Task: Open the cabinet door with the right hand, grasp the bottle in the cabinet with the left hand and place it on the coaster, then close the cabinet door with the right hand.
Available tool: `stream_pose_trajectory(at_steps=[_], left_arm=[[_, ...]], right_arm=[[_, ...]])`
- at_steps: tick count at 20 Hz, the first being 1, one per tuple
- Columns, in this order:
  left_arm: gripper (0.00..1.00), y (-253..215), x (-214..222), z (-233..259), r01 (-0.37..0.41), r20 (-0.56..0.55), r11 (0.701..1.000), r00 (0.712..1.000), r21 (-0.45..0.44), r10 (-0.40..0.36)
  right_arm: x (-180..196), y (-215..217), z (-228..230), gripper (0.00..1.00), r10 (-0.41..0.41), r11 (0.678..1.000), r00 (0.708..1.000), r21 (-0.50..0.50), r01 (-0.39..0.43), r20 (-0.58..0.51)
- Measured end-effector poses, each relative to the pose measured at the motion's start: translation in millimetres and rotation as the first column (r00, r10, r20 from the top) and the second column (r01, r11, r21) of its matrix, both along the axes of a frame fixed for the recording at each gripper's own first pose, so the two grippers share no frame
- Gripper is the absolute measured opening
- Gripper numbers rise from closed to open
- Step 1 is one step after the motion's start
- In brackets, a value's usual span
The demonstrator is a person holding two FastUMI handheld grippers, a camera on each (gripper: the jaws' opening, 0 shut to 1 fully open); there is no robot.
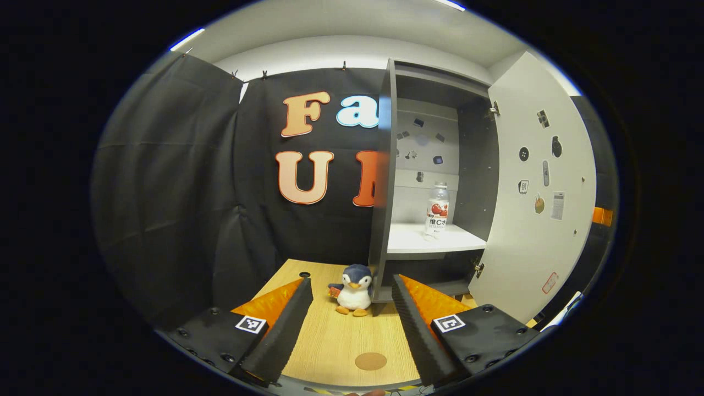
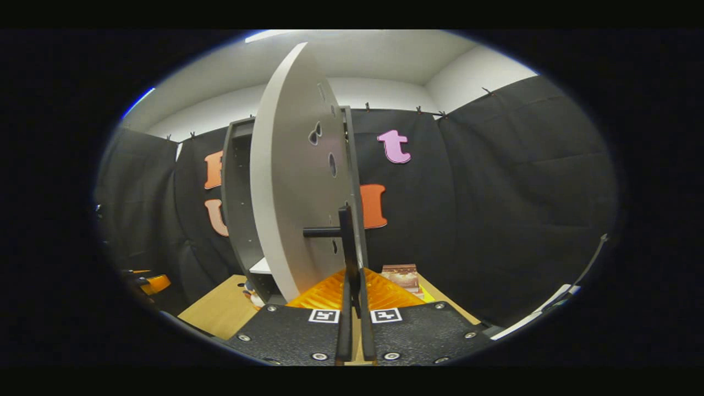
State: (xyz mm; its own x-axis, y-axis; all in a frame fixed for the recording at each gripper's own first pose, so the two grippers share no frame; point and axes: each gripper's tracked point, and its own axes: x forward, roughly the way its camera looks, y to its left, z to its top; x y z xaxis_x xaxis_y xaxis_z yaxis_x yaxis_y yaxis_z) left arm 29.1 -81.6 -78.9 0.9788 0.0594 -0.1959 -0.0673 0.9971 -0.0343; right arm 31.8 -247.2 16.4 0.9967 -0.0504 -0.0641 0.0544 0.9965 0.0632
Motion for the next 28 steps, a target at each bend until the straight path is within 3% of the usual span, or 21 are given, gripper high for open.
stream_pose_trajectory(at_steps=[2,4,7,9,10,16,18,21,22,23,26,27,28], left_arm=[[0.92,-3,-3,-2,-0.018,-0.004,1.000,1.000,0.001,0.018],[0.92,-4,-8,-3,-0.035,-0.010,0.999,0.999,0.008,0.035],[0.98,-5,-11,-4,-0.055,-0.013,0.998,0.998,0.015,0.055],[0.95,-7,-13,-5,-0.060,-0.017,0.998,0.998,0.012,0.061],[0.97,-9,-14,-5,-0.061,-0.018,0.998,0.998,0.012,0.061],[0.95,-19,-15,-4,-0.053,-0.013,0.998,0.999,0.018,0.053],[0.97,-28,-10,-6,-0.029,-0.016,0.999,0.999,0.012,0.029],[0.97,-39,11,-6,0.003,-0.015,1.000,1.000,0.012,-0.002],[0.97,-46,20,-6,0.020,-0.012,1.000,1.000,0.005,-0.020],[0.97,-52,31,-6,0.038,-0.010,0.999,0.999,-0.002,-0.038],[0.97,-76,72,-8,0.113,-0.003,0.993,0.994,-0.019,-0.113],[0.95,-86,87,-8,0.139,0.004,0.990,0.990,-0.022,-0.139],[0.92,-96,102,-6,0.166,0.013,0.986,0.986,-0.023,-0.166]], right_arm=[[-1,-13,-1,0.06,0.003,1.000,1.000,0.013,-0.003,0.002],[1,-25,0,0.00,0.004,1.000,1.000,0.017,-0.005,0.007],[1,-29,0,0.04,0.022,1.000,1.000,0.007,-0.022,0.002],[-1,-33,-1,0.05,0.028,1.000,1.000,0.010,-0.028,0.002],[-2,-34,0,0.00,0.027,1.000,1.000,0.006,-0.027,0.005],[-25,-52,0,0.00,-0.016,1.000,1.000,-0.011,0.016,0.018],[-31,-55,-1,0.05,-0.018,1.000,1.000,-0.001,0.018,0.017],[-38,-46,-2,0.00,-0.004,1.000,1.000,0.031,0.004,0.013],[-42,-42,-1,0.10,-0.004,1.000,1.000,0.022,0.004,0.008],[-47,-39,1,0.02,-0.012,1.000,1.000,0.008,0.012,0.010],[-64,-19,10,0.00,-0.026,1.000,0.999,-0.014,0.026,0.026],[-70,-10,12,0.10,-0.027,1.000,0.999,-0.010,0.027,0.030],[-73,-1,16,0.11,-0.025,1.000,0.999,-0.003,0.025,0.038]])
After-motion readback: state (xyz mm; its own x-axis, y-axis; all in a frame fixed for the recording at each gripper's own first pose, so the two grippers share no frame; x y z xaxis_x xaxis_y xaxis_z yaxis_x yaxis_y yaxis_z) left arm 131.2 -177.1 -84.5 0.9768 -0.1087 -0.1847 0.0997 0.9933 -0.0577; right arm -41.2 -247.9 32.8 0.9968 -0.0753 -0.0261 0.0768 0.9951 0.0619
